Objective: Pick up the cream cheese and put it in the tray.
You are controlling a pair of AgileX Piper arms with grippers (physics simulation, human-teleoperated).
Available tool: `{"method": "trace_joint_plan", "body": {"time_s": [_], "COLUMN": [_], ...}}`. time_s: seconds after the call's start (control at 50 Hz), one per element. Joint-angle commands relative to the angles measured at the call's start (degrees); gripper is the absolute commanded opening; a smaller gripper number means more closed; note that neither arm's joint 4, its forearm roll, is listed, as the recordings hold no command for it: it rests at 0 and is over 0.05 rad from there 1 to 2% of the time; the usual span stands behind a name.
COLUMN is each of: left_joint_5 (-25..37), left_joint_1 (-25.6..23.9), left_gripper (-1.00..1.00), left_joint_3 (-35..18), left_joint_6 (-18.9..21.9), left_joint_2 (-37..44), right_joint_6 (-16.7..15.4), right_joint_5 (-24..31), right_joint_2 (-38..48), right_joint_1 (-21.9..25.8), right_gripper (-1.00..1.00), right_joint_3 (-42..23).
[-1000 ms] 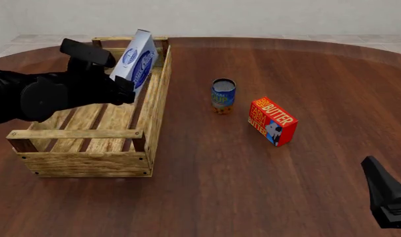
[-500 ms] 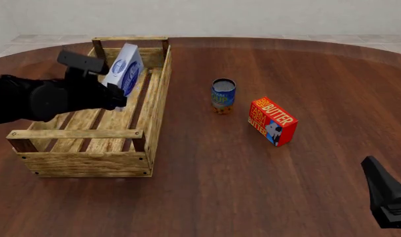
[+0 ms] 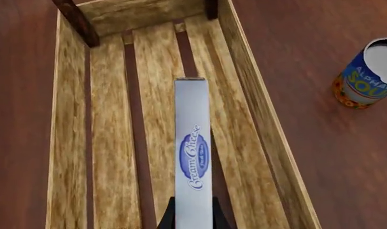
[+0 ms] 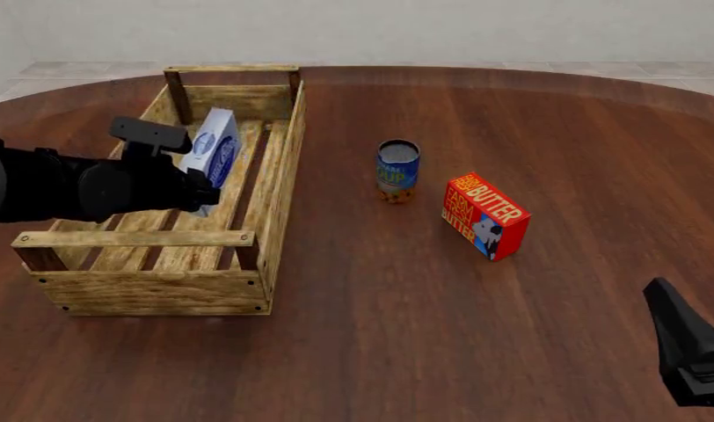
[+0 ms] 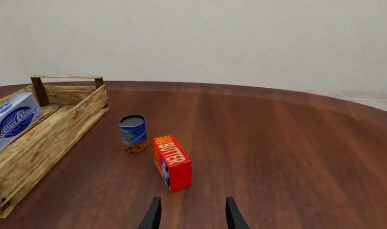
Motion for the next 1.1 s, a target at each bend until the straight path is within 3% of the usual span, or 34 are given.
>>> {"method": "trace_joint_plan", "body": {"time_s": [0.02,0.18,0.22,0.28,0.56,1.1], "left_joint_5": [0.4,1.3,1.8,2.2,4.5,2.5], "left_joint_1": [1.0,1.3,2.6,2.4,3.8,4.1], "left_gripper": [-1.00,-1.00,-1.00,-1.00,-1.00,-1.00], "left_joint_3": [-2.1,-4.5,-5.9,-6.5,-10.3,-9.4], "left_joint_6": [1.4,0.5,2.8,1.4,2.9,2.9], "left_joint_2": [3.1,6.0,8.0,8.4,12.2,15.5], "right_joint_6": [0.1,0.2,0.1,0.2,0.3,0.0], "right_joint_5": [0.1,0.1,0.2,0.1,0.1,0.3], "right_joint_2": [0.0,0.0,0.0,0.0,0.0,0.0], "right_joint_1": [-0.1,-0.2,-0.1,-0.2,-0.3,-0.2], "right_gripper": [1.00,1.00,1.00,1.00,1.00,1.00], "right_joint_3": [0.0,0.0,0.0,0.0,0.0,0.0]}}
